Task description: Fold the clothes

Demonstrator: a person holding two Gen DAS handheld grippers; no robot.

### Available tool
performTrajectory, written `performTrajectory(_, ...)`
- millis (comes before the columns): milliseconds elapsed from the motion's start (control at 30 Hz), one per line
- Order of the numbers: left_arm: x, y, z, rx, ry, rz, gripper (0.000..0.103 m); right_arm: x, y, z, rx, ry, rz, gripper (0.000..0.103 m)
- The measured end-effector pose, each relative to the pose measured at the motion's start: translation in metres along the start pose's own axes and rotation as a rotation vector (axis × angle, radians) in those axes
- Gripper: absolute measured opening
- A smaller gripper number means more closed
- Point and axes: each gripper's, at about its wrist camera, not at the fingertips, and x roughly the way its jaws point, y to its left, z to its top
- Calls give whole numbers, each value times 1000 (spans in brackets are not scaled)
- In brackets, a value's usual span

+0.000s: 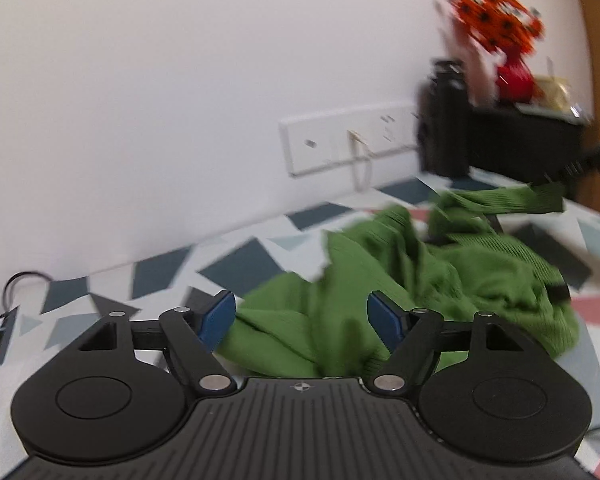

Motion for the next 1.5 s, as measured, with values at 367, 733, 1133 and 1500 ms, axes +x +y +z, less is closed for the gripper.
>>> performTrajectory(367, 15, 0, -6, -62, 29, -14, 7, 25, 127, -13, -255, 40, 372, 64)
performTrajectory(733, -18, 39, -6, -163, -18, 0, 4, 23, 116, 7, -129, -23, 319, 9)
performTrajectory(1133, 9, -21, -2, -7, -35, -119, 74, -76, 44, 45, -84, -280, 253, 5)
performTrajectory(1500, -25, -26, -5, -56, -36, -225, 6, -124, 25, 16, -158, -191, 387, 5)
